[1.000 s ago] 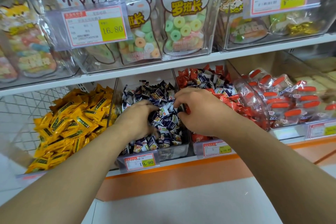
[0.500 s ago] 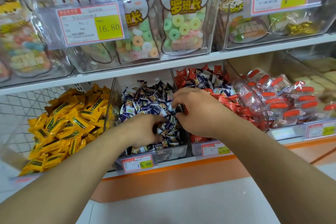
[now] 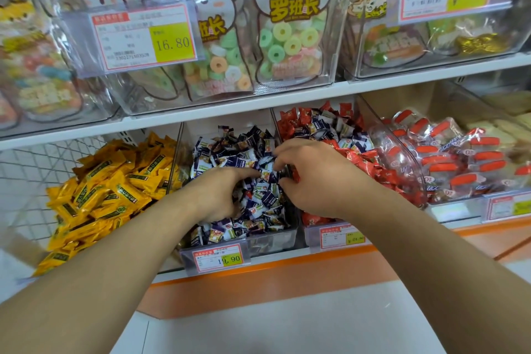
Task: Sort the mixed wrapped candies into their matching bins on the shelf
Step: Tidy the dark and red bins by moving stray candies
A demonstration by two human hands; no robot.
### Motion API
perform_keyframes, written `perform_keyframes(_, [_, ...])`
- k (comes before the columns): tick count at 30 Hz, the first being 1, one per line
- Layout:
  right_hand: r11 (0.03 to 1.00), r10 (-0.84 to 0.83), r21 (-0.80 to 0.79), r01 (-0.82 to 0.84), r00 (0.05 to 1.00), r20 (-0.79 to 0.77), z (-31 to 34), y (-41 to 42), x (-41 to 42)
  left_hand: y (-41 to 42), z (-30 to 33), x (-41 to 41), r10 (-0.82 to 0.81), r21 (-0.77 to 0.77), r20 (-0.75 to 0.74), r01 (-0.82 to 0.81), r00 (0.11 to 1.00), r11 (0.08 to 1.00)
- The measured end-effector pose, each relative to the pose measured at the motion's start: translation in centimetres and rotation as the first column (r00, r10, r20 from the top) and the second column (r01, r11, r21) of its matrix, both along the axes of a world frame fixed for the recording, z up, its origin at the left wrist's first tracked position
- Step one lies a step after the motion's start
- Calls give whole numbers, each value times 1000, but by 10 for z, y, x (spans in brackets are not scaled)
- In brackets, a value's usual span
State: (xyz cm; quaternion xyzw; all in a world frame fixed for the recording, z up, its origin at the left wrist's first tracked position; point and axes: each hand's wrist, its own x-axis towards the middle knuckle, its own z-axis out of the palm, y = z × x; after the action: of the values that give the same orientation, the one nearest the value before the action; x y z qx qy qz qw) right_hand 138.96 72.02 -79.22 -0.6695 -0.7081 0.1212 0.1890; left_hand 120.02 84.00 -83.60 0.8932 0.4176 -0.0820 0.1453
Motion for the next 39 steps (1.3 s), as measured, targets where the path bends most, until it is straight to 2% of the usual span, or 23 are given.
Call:
perform_keyframes(5, [1000,0,6,0,1000,-4,0,0,-1,-1,-3,-2,15,-64,34,-13,999,998])
perform_keyframes(11, [1000,2,10,-2,1000,10,0,0,-3,0,-12,0,26,-50,95,-21,995,999])
perform_keyframes(16, [1000,1,11,-2,1000,12,0,0,-3,0,-11,4,53,-17,-25,-53,998,998])
perform_keyframes(19, [1000,-1,4,0,1000,13,2,-1,-3,0,-4,4,91,-65,-3,-91,996,994])
perform_keyframes(22, [1000,0,0,0,1000,10,2,-1,-3,3,-3,2,165,-179,97,-146,981,973])
perform_keyframes(24, [1000,1,1,-1,1000,9,2,0,-3,4,-6,2,153,-223,89,-130,984,966])
perform_keyframes(30, [1000,2,-5,-2,1000,31,1,0,-4,7,-10,4,129,-141,31,-123,991,982])
perform_keyframes(39, [1000,8,7,-8,1000,23,-1,-1,-3,12,-10,0,184,-196,120,-159,976,968])
